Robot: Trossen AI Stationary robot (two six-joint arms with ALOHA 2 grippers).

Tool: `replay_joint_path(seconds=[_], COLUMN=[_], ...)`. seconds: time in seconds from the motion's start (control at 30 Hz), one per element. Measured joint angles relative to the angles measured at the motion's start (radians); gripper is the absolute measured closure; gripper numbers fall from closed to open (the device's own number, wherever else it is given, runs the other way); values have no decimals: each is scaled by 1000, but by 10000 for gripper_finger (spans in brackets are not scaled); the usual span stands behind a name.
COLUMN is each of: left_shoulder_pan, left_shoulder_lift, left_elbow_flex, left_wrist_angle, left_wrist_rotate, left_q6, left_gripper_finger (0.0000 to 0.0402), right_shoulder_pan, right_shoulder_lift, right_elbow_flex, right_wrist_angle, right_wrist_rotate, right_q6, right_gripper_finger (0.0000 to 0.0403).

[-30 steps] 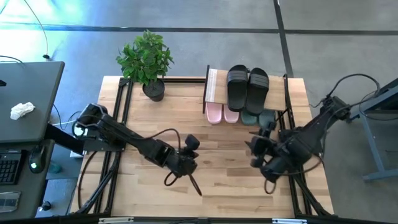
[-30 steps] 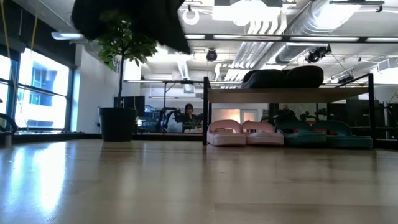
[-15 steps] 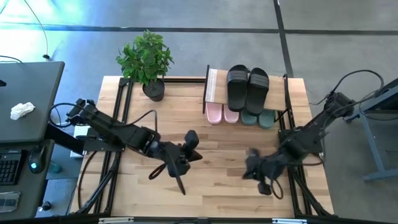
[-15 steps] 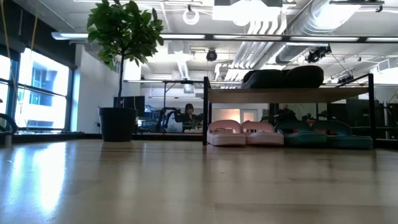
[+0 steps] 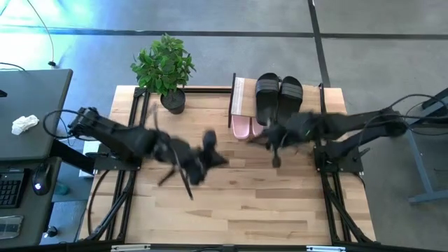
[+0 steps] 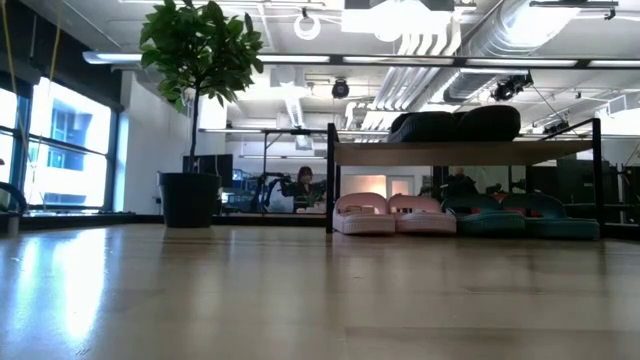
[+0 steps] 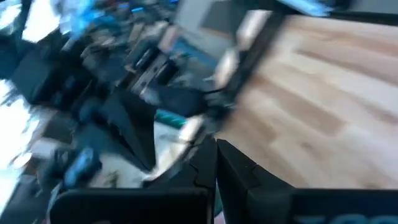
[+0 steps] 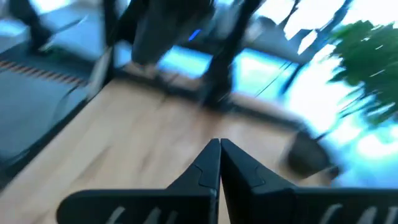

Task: Pick and place slides into the shelf
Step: Return to Home Position

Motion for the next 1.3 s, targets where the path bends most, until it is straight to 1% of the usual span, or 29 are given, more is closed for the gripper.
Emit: replay_joint_path(seconds=[0.1,0.2,0.37,0.43,0.57,0.67,0.87,0.93,1.03,1.17,1.23,1.3], left_shoulder_pan=[74,155,256,276,281,281,281,281,281,281,281,280], left_shoulder_lift=[-85,-182,-340,-392,-485,-536,-653,-695,-786,-952,-1036,-1120], left_elbow_flex=[0,2,0,1,0,0,-1,-6,-52,-164,-239,-323], left_wrist_angle=[11,10,-58,-78,-158,-205,-320,-333,-335,-310,-293,-249], left_wrist_rotate=[0,0,4,4,4,-1,-98,-141,-177,-180,-147,-83], left_q6=[-2,-27,-62,-80,-117,-143,-156,-170,-165,-202,-220,-232], left_gripper_finger=[401,401,401,401,401,401,401,401,401,401,401,401], right_shoulder_pan=[-84,-154,-224,-234,-229,-229,-229,-229,-229,-229,-229,-229], right_shoulder_lift=[-52,-125,-301,-380,-524,-626,-817,-875,-948,-1022,-1046,-1063], right_elbow_flex=[81,129,121,97,14,-59,-219,-270,-338,-403,-426,-447], right_wrist_angle=[-3,-9,-41,-59,-62,-57,-42,-34,-30,-28,-29,-23], right_wrist_rotate=[-1,-3,-4,-4,-6,24,28,42,45,35,21,0], right_q6=[-80,-102,-91,-52,1,34,84,106,131,167,183,192], right_gripper_finger=[403,403,403,403,403,403,403,403,403,403,403,403])
